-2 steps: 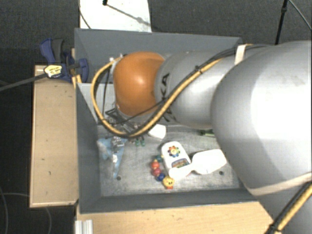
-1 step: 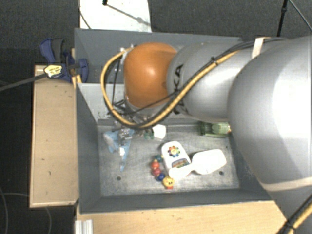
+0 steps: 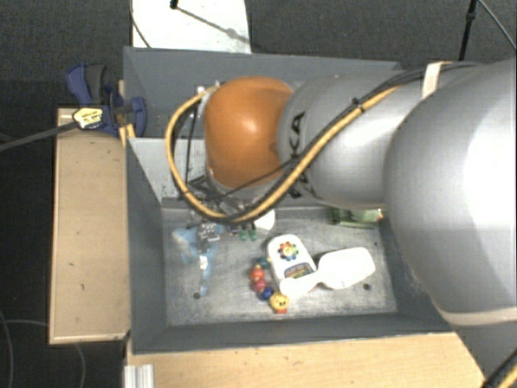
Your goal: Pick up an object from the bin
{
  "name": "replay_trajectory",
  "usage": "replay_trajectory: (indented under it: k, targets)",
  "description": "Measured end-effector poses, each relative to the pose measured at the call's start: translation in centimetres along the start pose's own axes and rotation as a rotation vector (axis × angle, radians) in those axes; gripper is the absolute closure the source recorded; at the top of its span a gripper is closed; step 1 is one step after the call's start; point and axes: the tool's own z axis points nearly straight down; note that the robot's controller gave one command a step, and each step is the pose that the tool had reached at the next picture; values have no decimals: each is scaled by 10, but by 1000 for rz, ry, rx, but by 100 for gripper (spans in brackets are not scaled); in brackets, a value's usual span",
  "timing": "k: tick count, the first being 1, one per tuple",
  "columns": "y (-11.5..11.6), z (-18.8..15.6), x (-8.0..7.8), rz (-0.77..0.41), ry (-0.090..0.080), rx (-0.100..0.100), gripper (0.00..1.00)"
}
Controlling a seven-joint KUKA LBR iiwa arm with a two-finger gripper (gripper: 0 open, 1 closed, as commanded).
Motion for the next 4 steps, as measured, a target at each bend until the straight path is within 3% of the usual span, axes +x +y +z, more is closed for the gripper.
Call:
replay_trajectory:
  k: [1, 2, 3, 4]
  targets:
    - [-23, -50, -4, 4, -12, -7, 100]
    - [-40, -64, -5, 10, -19, -2, 100]
    - [-34, -62, -6, 6, -17, -2, 100]
    - [-15, -35, -18, -186, -14, -3, 100]
